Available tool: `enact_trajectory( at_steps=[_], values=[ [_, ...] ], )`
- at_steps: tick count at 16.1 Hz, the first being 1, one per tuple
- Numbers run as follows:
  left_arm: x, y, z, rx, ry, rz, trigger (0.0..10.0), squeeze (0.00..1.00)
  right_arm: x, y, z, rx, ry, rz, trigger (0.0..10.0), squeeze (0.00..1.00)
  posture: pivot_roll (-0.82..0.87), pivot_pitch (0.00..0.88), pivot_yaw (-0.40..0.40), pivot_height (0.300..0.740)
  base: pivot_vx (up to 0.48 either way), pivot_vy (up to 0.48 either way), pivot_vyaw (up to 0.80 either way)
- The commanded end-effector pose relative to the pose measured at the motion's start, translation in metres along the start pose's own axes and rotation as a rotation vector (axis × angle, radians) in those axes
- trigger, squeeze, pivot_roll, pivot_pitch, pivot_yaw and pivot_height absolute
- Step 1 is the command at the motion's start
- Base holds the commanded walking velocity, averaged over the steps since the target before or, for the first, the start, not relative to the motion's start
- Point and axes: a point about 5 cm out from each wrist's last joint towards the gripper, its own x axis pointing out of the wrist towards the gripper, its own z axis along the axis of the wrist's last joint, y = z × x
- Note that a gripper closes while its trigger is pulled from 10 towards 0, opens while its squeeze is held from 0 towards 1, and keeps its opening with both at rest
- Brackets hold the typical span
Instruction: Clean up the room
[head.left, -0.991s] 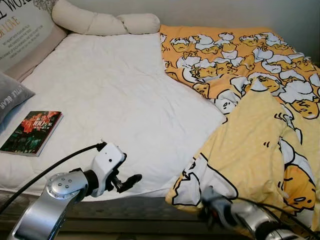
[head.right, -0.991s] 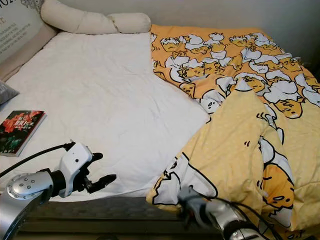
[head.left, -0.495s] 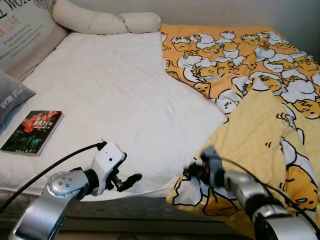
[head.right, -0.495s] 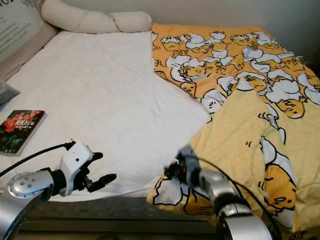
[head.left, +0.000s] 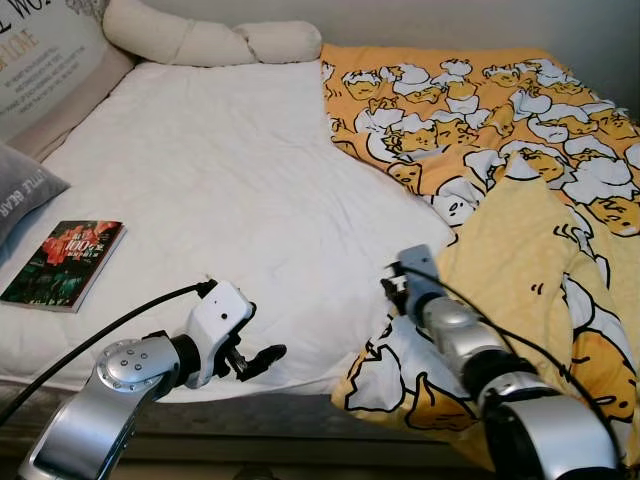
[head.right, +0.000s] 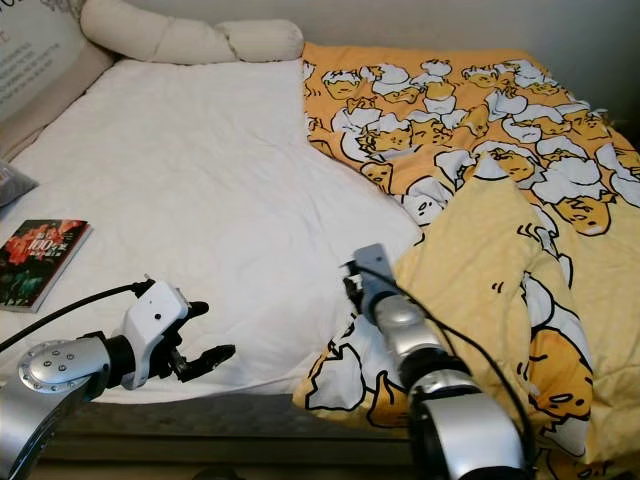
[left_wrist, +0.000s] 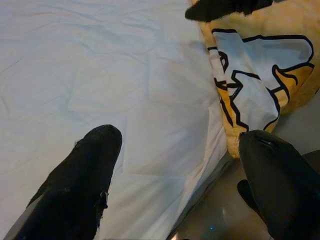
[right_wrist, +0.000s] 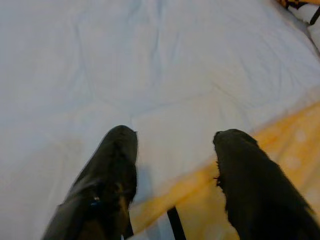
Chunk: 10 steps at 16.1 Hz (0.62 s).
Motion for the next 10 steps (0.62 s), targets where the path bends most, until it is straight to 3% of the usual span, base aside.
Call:
enact_trajectory(
  at_steps=[1, 6, 7, 8, 10],
  values=[
    [0.0, 0.0, -0.001, 0.008, 0.009, -0.004, 10.0, 0.0, 0.001, 0.001, 0.0, -0.055, 0.028, -0.042, 10.0, 1.0, 0.29, 0.0, 0.024, 0.74, 0.0, 0.0, 0.0],
    [-0.002, 0.0, -0.001, 0.01, 0.015, 0.0, 10.0, 0.0, 0.002, 0.015, -0.002, -0.182, 0.063, -0.184, 10.0, 1.0, 0.3, 0.0, 0.021, 0.74, 0.0, 0.0, 0.0],
    [-0.002, 0.0, -0.001, 0.01, 0.016, 0.001, 10.0, 0.0, 0.001, 0.015, -0.006, -0.199, 0.09, -0.206, 10.0, 0.87, 0.3, 0.0, 0.021, 0.74, 0.0, 0.0, 0.0],
    [-0.002, 0.0, -0.002, 0.01, 0.017, 0.001, 10.0, 0.0, 0.0, 0.016, -0.013, -0.169, 0.128, -0.209, 10.0, 0.0, 0.31, 0.0, 0.018, 0.74, 0.0, 0.0, 0.0],
    [-0.001, -0.001, -0.002, 0.007, 0.018, 0.0, 10.0, 0.0, -0.003, 0.024, -0.032, 0.001, 0.215, -0.167, 10.0, 0.0, 0.31, 0.0, 0.019, 0.74, 0.0, 0.0, 0.0]
  ],
)
